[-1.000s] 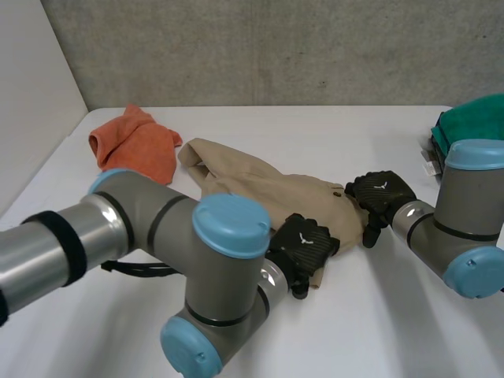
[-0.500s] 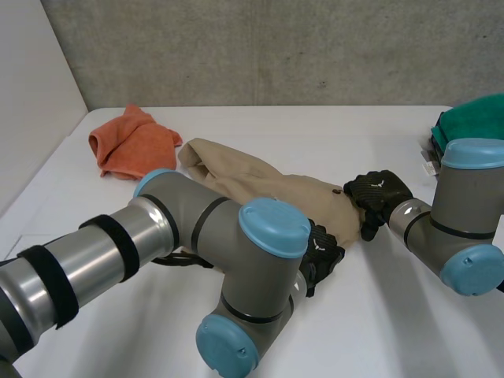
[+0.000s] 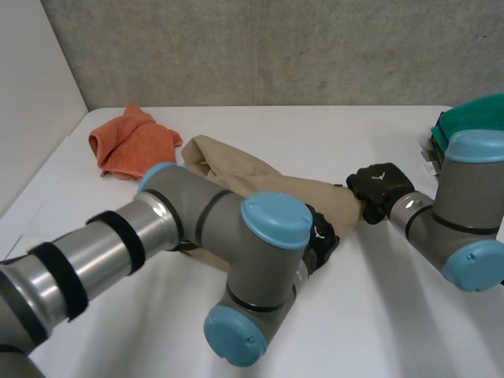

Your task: Fold the laundry.

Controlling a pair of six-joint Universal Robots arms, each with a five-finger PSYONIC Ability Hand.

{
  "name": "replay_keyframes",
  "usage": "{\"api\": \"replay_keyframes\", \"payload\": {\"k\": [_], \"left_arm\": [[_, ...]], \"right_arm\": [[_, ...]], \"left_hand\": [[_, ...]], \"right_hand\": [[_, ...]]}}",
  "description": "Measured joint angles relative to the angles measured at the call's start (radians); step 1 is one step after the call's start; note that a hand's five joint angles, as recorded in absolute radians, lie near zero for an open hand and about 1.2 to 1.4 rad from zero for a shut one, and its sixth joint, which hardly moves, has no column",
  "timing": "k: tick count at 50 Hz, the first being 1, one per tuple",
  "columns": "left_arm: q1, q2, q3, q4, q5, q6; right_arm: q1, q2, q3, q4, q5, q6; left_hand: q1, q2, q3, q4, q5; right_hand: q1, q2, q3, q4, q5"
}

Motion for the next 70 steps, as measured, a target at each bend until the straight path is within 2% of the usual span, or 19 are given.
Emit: {"api": "replay_keyframes", "payload": {"k": [6, 11, 16, 22, 29, 34, 38, 45, 49, 52, 54, 56, 57, 58, 59, 60, 61, 63, 70], "left_arm": [[0.056, 0.18, -0.128, -0.012, 0.014, -0.046], [0.16, 0.486, -0.314, -0.016, 0.085, -0.136], [0.265, 0.748, -0.41, -0.018, 0.168, -0.219], [0.38, 0.966, -0.397, -0.018, 0.245, -0.331], [0.486, 1.048, -0.262, -0.018, 0.267, -0.489], [0.527, 1.019, -0.149, -0.017, 0.26, -0.556], [0.553, 0.91, -0.021, -0.005, 0.236, -0.577], [0.566, 0.575, 0.24, 0.032, 0.192, -0.559], [0.56, 0.322, 0.436, 0.036, 0.169, -0.513], [0.555, 0.136, 0.595, 0.04, 0.139, -0.469], [0.554, 0.029, 0.694, 0.055, 0.117, -0.446], [0.554, -0.045, 0.765, 0.079, 0.103, -0.44], [0.553, -0.074, 0.793, 0.095, 0.101, -0.443], [0.552, -0.098, 0.815, 0.112, 0.102, -0.45], [0.55, -0.114, 0.831, 0.129, 0.106, -0.46], [0.548, -0.122, 0.837, 0.142, 0.114, -0.469], [0.544, -0.125, 0.837, 0.15, 0.123, -0.478], [0.539, -0.119, 0.824, 0.156, 0.141, -0.491], [0.529, 0.016, 0.63, 0.086, 0.167, -0.495]], "right_arm": [[-0.018, -0.096, -0.001, 0.042, -0.004, -0.026], [-0.058, -0.251, -0.018, 0.152, -0.027, -0.106], [-0.078, -0.39, -0.081, 0.299, -0.071, -0.15], [-0.06, -0.498, -0.214, 0.408, -0.108, -0.099], [-0.047, -0.519, -0.415, 0.436, -0.115, 0.051], [-0.037, -0.469, -0.529, 0.432, -0.116, 0.128], [-0.017, -0.375, -0.616, 0.429, -0.091, 0.157], [0.025, -0.185, -0.683, 0.41, 0.017, 0.154], [0.053, -0.07, -0.687, 0.298, 0.088, 0.15], [0.076, 0.015, -0.677, 0.143, 0.141, 0.147], [0.092, 0.078, -0.671, 0.007, 0.172, 0.142], [0.104, 0.137, -0.671, -0.117, 0.193, 0.127], [0.11, 0.172, -0.676, -0.181, 0.203, 0.111], [0.114, 0.202, -0.684, -0.23, 0.211, 0.092], [0.118, 0.235, -0.695, -0.276, 0.218, 0.067], [0.12, 0.255, -0.703, -0.297, 0.223, 0.048], [0.123, 0.28, -0.718, -0.312, 0.232, 0.02], [0.126, 0.307, -0.739, -0.303, 0.244, -0.017], [0.114, 0.249, -0.736, -0.019, 0.243, -0.045]], "left_hand": [[0.0, 0.0, 0.001, 0.0, 0.0], [0.0, 0.001, 0.002, 0.001, 0.0], [0.0, 0.002, 0.003, 0.001, 0.0], [0.0, 0.002, 0.004, 0.002, 0.0], [0.0, 0.004, 0.005, 0.004, 0.0], [0.0, 0.004, 0.005, 0.004, 0.0], [0.0, 0.004, 0.005, 0.004, 0.0], [0.0, 0.004, 0.005, 0.005, 0.0], [0.0, 0.004, 0.005, 0.005, 0.0], [0.0, 0.004, 0.005, 0.005, 0.0], [0.0, 0.005, 0.005, 0.005, 0.0], [-0.081, -0.109, -0.105, -0.094, -0.089], [-0.243, -0.263, -0.256, -0.242, -0.235], [-0.243, -0.263, -0.256, -0.242, -0.235], [-0.659, -0.624, -0.612, -0.624, -0.616], [-0.841, -0.787, -0.773, -0.79, -0.779], [-0.841, -0.787, -0.773, -0.79, -0.779], [-0.945, -0.97, -0.962, -0.977, -0.957], [-0.945, -0.987, -0.974, -0.991, -0.96]], "right_hand": [[0.026, 0.0, 0.009, 0.0, 0.004], [0.035, 0.0, 0.009, 0.0, 0.007], [0.04, 0.0, 0.009, 0.004, 0.007], [0.064, 0.0, 0.01, 0.004, 0.009], [0.072, 0.0, 0.01, 0.004, 0.009], [0.072, 0.0, 0.01, 0.004, 0.009], [0.072, 0.0, 0.01, 0.004, 0.009], [0.072, 0.0, 0.01, 0.004, 0.009], [0.072, 0.0, 0.01, 0.004, 0.009], [0.072, 0.0, 0.01, 0.004, 0.009], [-0.106, -0.213, -0.204, -0.211, -0.205], [-0.451, -0.563, -0.542, -0.545, -0.555], [-0.613, -0.729, -0.702, -0.704, -0.702], [-0.723, -0.845, -0.82, -0.826, -0.836], [-0.803, -0.934, -0.912, -0.921, -0.919], [-0.821, -0.96, -0.952, -0.959, -0.95], [-0.824, -0.969, -0.968, -0.974, -0.962], [-0.823, -0.97, -0.97, -0.977, -0.962], [-0.823, -0.97, -0.97, -0.977, -0.962]]}}
